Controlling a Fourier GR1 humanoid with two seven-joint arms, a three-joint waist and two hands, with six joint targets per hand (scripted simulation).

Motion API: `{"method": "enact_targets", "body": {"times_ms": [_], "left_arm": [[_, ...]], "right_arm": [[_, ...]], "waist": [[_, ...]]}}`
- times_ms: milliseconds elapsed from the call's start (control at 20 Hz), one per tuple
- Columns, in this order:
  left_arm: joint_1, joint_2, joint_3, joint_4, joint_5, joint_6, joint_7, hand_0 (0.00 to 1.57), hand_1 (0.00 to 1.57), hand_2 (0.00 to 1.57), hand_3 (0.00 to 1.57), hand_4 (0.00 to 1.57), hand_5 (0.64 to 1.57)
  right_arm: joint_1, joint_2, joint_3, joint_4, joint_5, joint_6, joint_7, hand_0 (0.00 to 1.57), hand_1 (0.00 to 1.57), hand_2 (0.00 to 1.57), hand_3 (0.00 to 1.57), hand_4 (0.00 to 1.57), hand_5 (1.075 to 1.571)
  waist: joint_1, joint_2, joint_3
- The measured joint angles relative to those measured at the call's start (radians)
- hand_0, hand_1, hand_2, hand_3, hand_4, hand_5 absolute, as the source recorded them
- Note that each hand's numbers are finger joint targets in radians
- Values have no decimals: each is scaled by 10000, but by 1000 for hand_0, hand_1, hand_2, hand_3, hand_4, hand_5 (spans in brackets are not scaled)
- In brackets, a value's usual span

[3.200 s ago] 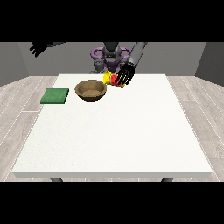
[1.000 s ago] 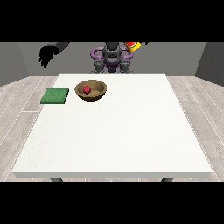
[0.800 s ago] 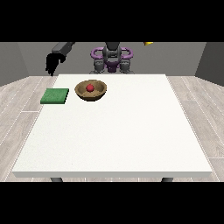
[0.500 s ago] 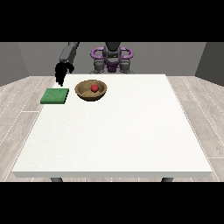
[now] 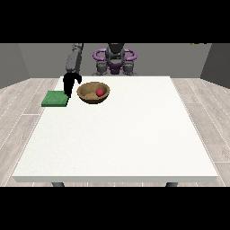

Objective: Pick the cup and pour the ball into the bowl, then pick the bowl and place it on the pad

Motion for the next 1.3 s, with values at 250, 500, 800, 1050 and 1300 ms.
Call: {"method": "enact_targets", "body": {"times_ms": [250,500,800,1050,1300], "left_arm": [[390,342,247,-333,416,-170,162,0,0,0,0,1012,1536],[428,770,482,-751,855,-383,351,0,0,0,0,1014,1534],[525,1077,614,-1185,1179,-514,419,0,0,0,0,1020,1538],[703,1219,710,-1136,1318,-586,401,0,0,0,0,1024,1545],[712,1475,887,-1161,1630,-776,537,0,0,0,0,1018,1533]], "right_arm": [[-381,263,256,995,255,-129,-682,0,0,0,0,523,1554],[-941,-41,61,2082,197,169,-1556,0,0,0,0,479,1549],[-1253,-50,3,2517,156,187,-2452,0,0,0,0,430,1546],[-1524,282,216,2636,326,-299,-2556,0,0,0,0,472,1547],[-1602,302,111,2791,369,-1000,-2587,1482,1482,1571,449,621,1491]], "waist": [[-210,92,4],[-162,613,-16],[-133,957,-152],[-220,841,-154],[-95,892,-212]]}}
